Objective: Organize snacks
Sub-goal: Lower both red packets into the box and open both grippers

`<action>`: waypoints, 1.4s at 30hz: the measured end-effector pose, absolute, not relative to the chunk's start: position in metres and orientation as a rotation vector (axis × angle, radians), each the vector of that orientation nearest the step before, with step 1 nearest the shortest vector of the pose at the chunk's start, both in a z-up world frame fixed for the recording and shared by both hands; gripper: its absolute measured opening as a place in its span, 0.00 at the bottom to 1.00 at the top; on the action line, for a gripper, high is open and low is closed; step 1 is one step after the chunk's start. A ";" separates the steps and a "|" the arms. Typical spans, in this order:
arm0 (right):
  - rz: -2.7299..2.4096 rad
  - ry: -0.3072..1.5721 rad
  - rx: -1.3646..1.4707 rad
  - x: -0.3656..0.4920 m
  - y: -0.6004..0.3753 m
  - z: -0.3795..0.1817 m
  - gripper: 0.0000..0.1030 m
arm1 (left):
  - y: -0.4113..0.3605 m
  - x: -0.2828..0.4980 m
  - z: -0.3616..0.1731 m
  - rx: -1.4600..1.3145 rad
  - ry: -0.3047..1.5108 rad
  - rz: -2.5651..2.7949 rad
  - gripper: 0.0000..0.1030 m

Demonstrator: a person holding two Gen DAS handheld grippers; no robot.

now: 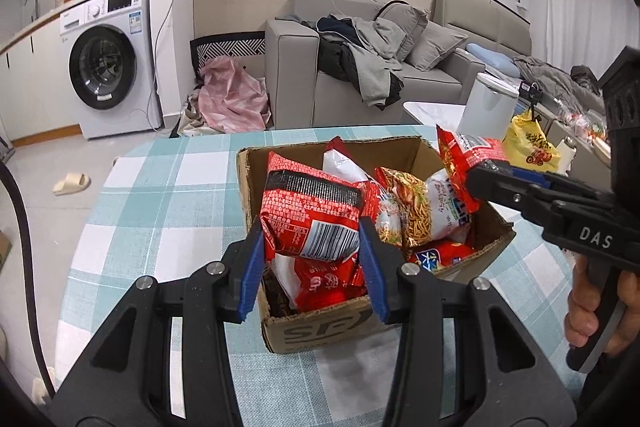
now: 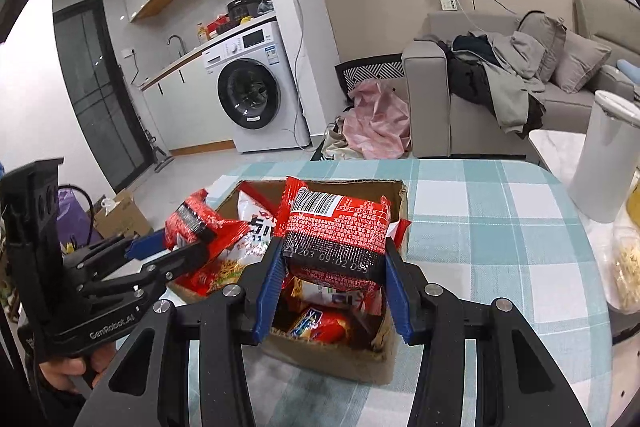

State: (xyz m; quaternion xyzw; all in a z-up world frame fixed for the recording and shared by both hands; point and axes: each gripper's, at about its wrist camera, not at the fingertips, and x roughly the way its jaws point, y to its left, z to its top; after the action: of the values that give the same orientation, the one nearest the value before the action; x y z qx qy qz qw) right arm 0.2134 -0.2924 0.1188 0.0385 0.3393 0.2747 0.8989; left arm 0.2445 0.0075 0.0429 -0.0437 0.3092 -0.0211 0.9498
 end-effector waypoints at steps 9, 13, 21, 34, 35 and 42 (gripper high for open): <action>0.546 0.714 0.102 0.233 -0.277 0.112 0.46 | 0.009 0.260 0.032 -0.091 0.666 -0.027 0.40; 0.549 0.721 0.082 0.235 -0.268 0.107 0.46 | 0.005 0.263 0.023 -0.078 0.680 -0.035 0.40; 0.560 0.730 0.059 0.236 -0.260 0.101 0.46 | -0.005 0.265 0.016 -0.047 0.696 -0.047 0.40; 0.561 0.690 0.002 0.214 -0.274 0.103 0.55 | -0.001 0.246 0.026 -0.068 0.697 -0.073 0.57; 0.559 0.686 -0.002 0.212 -0.276 0.104 0.59 | 0.000 0.242 0.028 -0.074 0.689 -0.082 0.63; 0.567 0.651 -0.016 0.192 -0.293 0.103 0.80 | 0.006 0.216 0.040 -0.086 0.649 -0.078 0.83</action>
State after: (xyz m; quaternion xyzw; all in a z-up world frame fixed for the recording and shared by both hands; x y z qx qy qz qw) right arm 0.1917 -0.2926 0.1030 -0.0076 0.3153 0.2748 0.9083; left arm 0.2156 0.0060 0.0401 -0.0422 0.3186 -0.0383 0.9462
